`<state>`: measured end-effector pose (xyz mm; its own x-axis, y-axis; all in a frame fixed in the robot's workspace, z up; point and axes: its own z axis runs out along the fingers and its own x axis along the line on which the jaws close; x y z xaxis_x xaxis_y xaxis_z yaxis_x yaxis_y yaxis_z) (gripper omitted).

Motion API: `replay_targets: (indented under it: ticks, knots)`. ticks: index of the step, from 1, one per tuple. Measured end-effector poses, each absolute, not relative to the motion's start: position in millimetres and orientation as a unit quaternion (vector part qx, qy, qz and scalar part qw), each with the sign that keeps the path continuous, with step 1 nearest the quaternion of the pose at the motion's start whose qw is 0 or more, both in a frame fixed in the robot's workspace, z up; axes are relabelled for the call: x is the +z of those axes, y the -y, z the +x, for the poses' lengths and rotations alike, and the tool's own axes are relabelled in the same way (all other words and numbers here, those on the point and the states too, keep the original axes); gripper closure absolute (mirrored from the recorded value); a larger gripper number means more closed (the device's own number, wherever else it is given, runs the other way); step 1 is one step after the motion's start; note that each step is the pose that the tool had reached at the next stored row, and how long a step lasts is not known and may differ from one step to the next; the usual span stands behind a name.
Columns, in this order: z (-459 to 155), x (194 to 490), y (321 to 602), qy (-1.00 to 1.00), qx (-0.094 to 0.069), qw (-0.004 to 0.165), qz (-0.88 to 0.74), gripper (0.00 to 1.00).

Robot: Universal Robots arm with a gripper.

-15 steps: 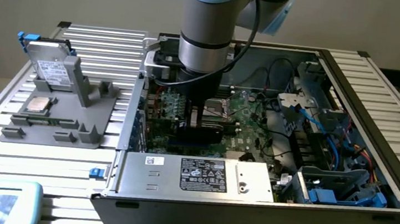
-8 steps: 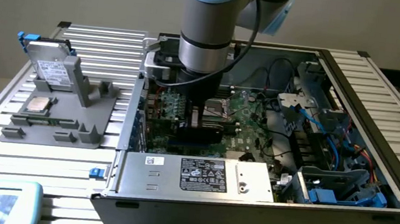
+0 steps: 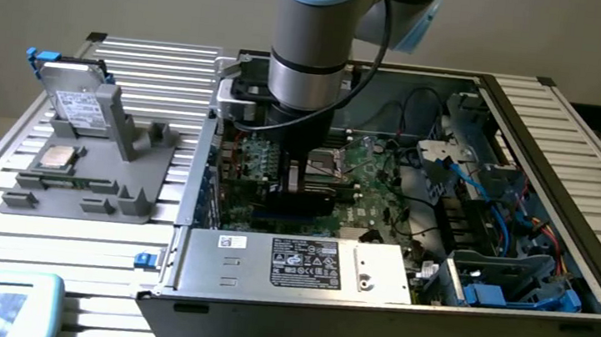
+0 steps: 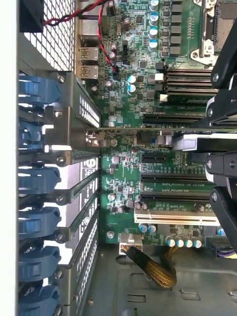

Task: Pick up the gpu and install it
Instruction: 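Insert the gpu into the slot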

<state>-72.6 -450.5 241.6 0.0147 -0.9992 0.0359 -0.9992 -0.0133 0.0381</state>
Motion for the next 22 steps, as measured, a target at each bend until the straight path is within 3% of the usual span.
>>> replay_targets:
  ticks: [22]
  knots:
    - [-74.3, 241.5, 451.2, 0.697, 0.0, 0.026, 0.717, 0.73]
